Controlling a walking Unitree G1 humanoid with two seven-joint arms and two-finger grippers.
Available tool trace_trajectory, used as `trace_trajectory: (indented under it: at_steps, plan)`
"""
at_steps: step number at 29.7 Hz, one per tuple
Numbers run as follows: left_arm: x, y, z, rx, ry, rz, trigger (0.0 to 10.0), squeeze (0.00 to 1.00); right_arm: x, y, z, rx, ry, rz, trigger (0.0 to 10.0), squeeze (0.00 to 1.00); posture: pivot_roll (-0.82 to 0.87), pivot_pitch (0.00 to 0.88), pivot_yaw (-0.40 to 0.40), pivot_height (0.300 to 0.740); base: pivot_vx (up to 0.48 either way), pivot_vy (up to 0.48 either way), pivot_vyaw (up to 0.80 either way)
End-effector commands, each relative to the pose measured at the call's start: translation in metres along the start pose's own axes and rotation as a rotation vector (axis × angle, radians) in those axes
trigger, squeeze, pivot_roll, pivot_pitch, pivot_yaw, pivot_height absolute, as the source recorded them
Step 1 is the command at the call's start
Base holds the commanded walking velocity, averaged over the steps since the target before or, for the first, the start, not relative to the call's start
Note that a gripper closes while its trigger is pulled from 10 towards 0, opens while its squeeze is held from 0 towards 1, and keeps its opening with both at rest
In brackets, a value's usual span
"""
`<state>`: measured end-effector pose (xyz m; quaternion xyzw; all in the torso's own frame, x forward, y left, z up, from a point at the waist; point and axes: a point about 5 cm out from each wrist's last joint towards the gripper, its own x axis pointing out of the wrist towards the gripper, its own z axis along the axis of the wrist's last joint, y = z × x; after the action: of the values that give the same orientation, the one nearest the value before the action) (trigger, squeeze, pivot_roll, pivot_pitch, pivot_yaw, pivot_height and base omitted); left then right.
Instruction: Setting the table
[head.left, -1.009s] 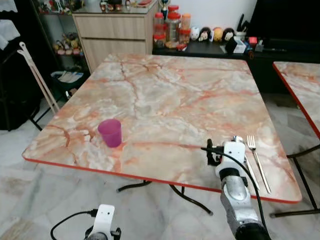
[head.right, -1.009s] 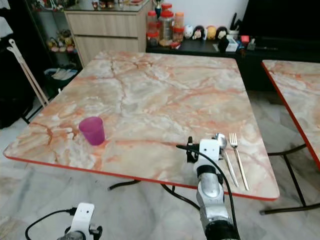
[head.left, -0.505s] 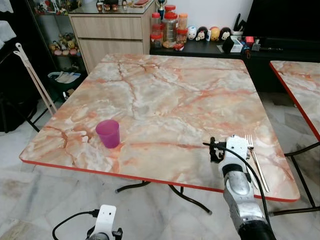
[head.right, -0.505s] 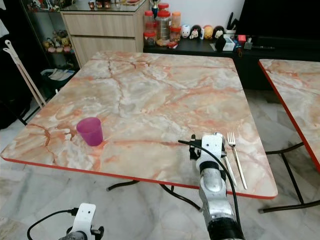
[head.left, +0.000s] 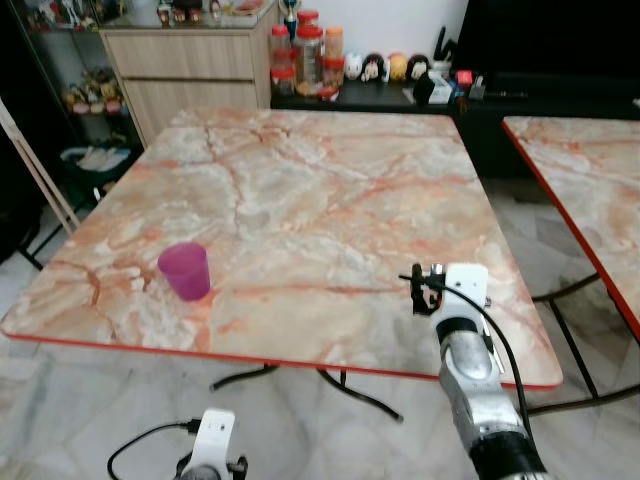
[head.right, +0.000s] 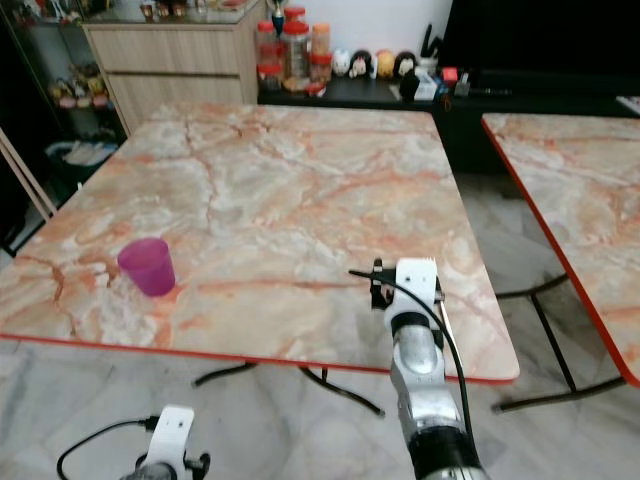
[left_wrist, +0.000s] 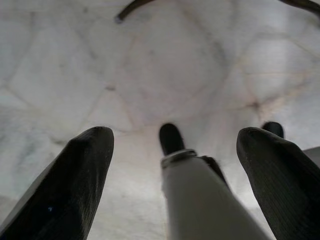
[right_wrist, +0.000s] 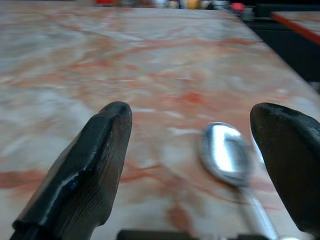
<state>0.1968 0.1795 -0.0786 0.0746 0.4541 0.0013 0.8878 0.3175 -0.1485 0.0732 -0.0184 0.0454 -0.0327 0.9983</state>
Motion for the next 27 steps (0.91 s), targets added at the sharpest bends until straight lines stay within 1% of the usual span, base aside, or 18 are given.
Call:
trace_trajectory:
  at_steps: [1, 10, 14, 27]
  plan:
    - [-0.0002, -0.0027, -0.0016, 0.0, 0.002, -0.001, 10.0, 0.0, 0.0015, -0.0072, 0.004, -0.006, -0.009, -0.015, 10.0, 0.0, -0.05, 0.0, -0.016, 0.74, 0.0, -0.24, 0.0]
    - [-0.0003, -0.0006, -0.0016, 0.002, 0.002, 0.005, 10.0, 0.0, 0.0029, -0.0067, 0.0047, -0.001, -0.008, -0.01, 10.0, 0.0, -0.04, 0.0, -0.017, 0.74, 0.0, -0.246, 0.0]
    - [-0.0001, 0.0007, -0.0009, -0.015, 0.002, 0.016, 10.0, 0.0, 0.0036, -0.0065, 0.0055, -0.002, -0.009, -0.006, 10.0, 0.0, -0.04, 0.0, -0.018, 0.74, 0.0, 0.0, 0.0]
    - [-0.0004, 0.0016, -0.0029, -0.015, 0.006, 0.014, 10.0, 0.0, 0.0034, -0.0059, 0.0065, 0.0, -0.008, 0.001, 10.0, 0.0, -0.05, 0.0, -0.018, 0.74, 0.0, 0.0, 0.0]
